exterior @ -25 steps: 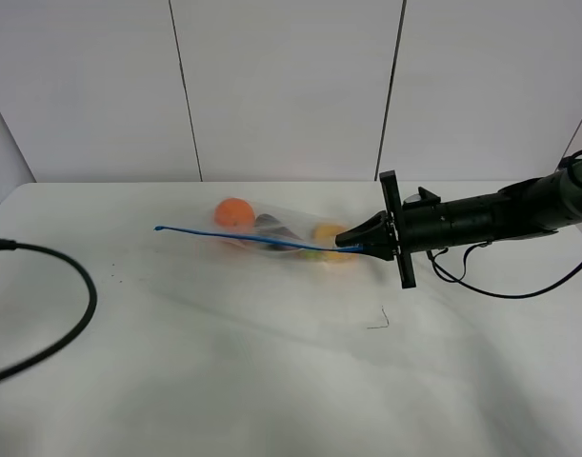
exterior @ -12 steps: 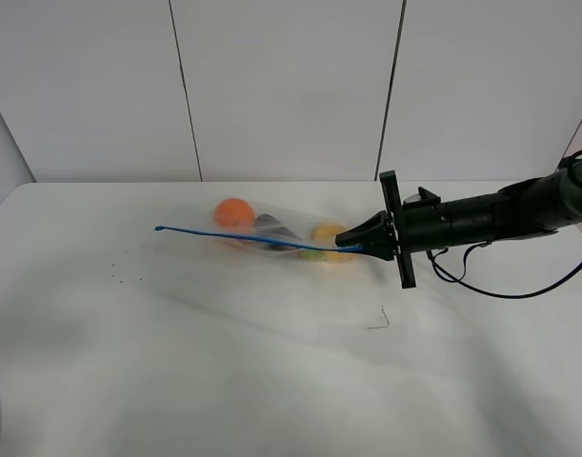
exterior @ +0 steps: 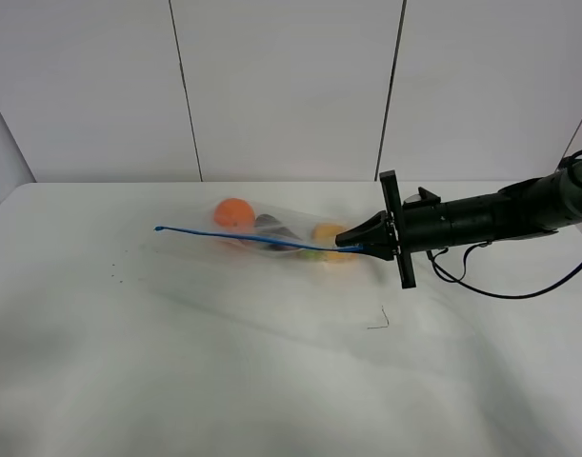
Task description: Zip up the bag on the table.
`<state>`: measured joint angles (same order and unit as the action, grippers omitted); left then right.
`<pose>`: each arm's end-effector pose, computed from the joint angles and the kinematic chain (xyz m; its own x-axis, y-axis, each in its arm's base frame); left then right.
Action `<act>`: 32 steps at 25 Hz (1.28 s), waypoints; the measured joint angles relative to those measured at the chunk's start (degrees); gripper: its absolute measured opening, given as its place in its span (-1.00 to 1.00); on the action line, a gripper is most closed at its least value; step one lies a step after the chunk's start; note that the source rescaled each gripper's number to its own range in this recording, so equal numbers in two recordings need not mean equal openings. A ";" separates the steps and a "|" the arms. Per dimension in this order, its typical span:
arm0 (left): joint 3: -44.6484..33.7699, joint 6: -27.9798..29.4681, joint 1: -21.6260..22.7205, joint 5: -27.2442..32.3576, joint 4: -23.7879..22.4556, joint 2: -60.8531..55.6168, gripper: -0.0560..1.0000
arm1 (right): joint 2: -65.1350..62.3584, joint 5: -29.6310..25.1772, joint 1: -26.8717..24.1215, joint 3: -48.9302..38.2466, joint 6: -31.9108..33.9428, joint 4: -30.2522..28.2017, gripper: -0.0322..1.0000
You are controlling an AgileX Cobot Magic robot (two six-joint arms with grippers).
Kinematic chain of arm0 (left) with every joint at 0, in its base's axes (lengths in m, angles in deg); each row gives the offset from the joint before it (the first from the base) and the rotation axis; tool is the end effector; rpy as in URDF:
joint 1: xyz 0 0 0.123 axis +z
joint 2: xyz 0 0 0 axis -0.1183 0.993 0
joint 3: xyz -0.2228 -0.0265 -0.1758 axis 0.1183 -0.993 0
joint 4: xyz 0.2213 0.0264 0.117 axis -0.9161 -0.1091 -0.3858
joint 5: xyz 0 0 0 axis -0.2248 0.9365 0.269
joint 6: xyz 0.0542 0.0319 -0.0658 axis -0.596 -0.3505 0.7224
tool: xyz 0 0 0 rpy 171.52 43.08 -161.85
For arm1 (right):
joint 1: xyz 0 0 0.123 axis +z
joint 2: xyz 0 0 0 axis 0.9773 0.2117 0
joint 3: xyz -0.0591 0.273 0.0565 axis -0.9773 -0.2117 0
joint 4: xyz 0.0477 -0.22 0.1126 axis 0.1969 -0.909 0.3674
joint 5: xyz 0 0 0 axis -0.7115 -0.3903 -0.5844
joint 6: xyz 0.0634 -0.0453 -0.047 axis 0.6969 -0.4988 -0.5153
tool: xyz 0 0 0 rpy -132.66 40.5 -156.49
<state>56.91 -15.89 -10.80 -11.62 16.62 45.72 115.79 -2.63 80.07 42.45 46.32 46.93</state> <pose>-0.0053 0.0009 0.2780 -0.4456 0.0683 -0.8926 0.0820 0.9960 0.0353 0.3564 0.0992 0.1372 -0.9597 0.2022 0.1951 0.2482 0.2849 0.9258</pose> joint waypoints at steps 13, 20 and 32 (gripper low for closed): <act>-0.21 0.56 0.00 0.00 0.00 0.00 1.00 | 0.00 -0.12 -0.97 3.70 1.46 -8.23 0.97; -0.28 0.56 0.00 0.00 0.00 0.00 1.00 | -2.42 0.89 -1.77 23.06 19.63 -47.20 1.00; -0.28 0.56 0.00 0.00 0.00 0.00 1.00 | -3.31 -0.51 -1.32 38.11 33.68 -80.00 1.00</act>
<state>56.63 -15.34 -10.80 -11.62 16.62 45.72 112.49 -3.13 78.75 80.56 79.99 -33.08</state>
